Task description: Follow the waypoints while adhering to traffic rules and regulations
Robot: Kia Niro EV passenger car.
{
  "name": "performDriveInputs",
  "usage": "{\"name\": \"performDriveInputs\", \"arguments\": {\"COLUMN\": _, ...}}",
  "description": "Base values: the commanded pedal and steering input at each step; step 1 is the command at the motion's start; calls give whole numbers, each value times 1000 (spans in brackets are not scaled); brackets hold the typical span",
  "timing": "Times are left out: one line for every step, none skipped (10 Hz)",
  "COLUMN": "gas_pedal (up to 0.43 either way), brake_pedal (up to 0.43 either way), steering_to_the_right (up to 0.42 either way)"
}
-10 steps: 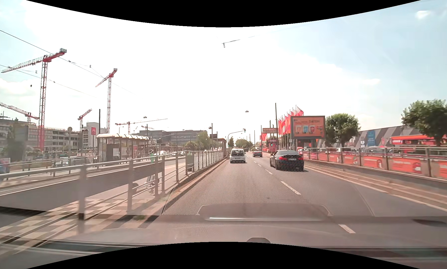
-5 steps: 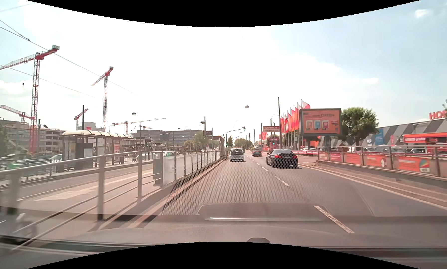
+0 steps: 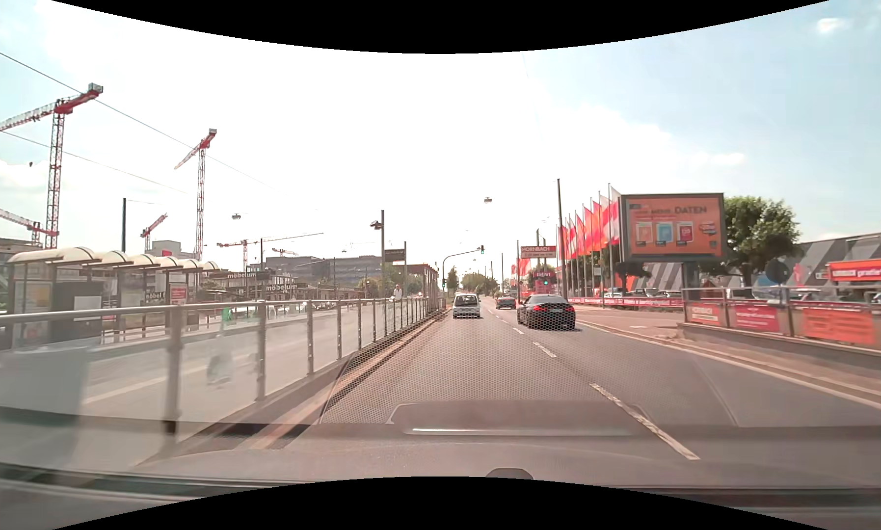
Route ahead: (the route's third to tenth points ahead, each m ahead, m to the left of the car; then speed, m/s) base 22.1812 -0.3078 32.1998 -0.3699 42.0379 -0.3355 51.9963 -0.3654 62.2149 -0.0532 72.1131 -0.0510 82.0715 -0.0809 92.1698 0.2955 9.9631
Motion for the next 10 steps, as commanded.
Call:
{"name": "performDriveInputs", "arguments": {"gas_pedal": 197, "brake_pedal": 0, "steering_to_the_right": -4}}
{"name": "performDriveInputs", "arguments": {"gas_pedal": 197, "brake_pedal": 0, "steering_to_the_right": -4}}
{"name": "performDriveInputs", "arguments": {"gas_pedal": 197, "brake_pedal": 0, "steering_to_the_right": -4}}
{"name": "performDriveInputs", "arguments": {"gas_pedal": 197, "brake_pedal": 0, "steering_to_the_right": -4}}
{"name": "performDriveInputs", "arguments": {"gas_pedal": 197, "brake_pedal": 0, "steering_to_the_right": -4}}
{"name": "performDriveInputs", "arguments": {"gas_pedal": 197, "brake_pedal": 0, "steering_to_the_right": -4}}
{"name": "performDriveInputs", "arguments": {"gas_pedal": 197, "brake_pedal": 0, "steering_to_the_right": -4}}
{"name": "performDriveInputs", "arguments": {"gas_pedal": 197, "brake_pedal": 0, "steering_to_the_right": -4}}
{"name": "performDriveInputs", "arguments": {"gas_pedal": 197, "brake_pedal": 0, "steering_to_the_right": -4}}
{"name": "performDriveInputs", "arguments": {"gas_pedal": 197, "brake_pedal": 0, "steering_to_the_right": -4}}
